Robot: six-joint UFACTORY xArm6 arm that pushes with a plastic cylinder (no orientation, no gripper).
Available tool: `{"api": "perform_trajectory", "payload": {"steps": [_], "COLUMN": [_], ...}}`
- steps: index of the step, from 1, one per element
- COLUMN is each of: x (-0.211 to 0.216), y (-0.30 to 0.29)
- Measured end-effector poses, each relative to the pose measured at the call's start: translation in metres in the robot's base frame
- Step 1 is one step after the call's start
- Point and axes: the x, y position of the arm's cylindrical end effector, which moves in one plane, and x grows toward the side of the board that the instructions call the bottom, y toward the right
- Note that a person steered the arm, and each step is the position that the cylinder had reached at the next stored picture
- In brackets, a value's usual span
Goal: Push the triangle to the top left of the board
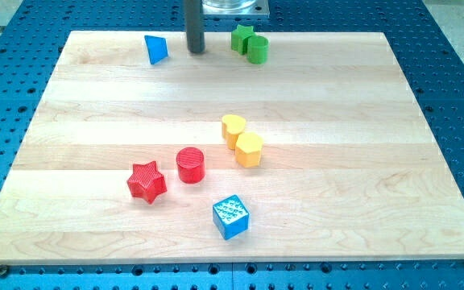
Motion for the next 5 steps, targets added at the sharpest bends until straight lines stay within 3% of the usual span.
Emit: {"api": "perform_trajectory", "payload": {"steps": [1, 2, 3, 4, 5], "x": [0.016, 0.028, 0.061, 0.032, 0.037], "y": [-0.076, -0.059, -0.116, -0.128, -0.079]}}
